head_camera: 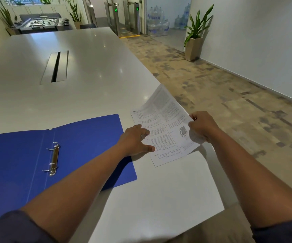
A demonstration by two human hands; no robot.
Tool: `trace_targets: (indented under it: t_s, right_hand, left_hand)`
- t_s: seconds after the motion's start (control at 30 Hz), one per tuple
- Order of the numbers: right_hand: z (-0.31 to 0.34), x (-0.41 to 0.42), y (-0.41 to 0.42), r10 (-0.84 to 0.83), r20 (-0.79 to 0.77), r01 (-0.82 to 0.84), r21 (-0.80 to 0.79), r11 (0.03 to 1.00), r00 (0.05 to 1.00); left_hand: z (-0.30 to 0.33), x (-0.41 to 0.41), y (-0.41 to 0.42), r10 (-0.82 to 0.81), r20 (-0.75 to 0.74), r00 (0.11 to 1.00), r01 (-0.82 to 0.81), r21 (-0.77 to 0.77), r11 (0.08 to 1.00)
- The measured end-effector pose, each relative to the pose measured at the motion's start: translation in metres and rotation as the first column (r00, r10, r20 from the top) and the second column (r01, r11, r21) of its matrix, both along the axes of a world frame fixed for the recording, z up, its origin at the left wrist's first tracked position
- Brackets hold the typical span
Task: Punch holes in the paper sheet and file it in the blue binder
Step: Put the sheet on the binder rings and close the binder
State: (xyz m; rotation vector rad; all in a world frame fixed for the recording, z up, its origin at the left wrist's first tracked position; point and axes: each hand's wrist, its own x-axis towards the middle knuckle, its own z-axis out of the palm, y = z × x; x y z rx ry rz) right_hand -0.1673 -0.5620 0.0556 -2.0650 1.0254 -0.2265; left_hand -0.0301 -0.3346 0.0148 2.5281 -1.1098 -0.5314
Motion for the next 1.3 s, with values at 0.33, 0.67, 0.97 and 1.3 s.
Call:
trace_targets:
  t_s: [0.33, 0.67, 0.97, 1.3]
  right_hand:
    - [0.023, 0.002, 0.014, 0.027, 0.304, -0.119, 0.289, 0.950, 0.952]
    - [0.020, 0.036, 0.067, 0.114, 0.581, -0.335, 0.289, 0.897, 0.806]
    - [-0.002, 0.048, 0.107, 0.179, 0.551, -0.378, 0.271, 0.885, 0.815]
    - [0.019, 0.055, 0.122, 0.191, 0.652, -0.420, 0.216, 0.881, 0.734]
  left_hand:
    - [0.035, 0.014, 0.002, 0.061, -0.938, 0.342, -0.871, -0.292, 0.395]
    - [0.085, 0.013, 0.055, 0.287, -0.441, 0.851, -0.511, -0.821, 0.254]
    - [0.047, 0.007, 0.080, 0.240, -0.487, 0.840, -0.540, -0.793, 0.281]
    - [0.061, 0.017, 0.104, 0.236, -0.488, 0.840, -0.537, -0.809, 0.238]
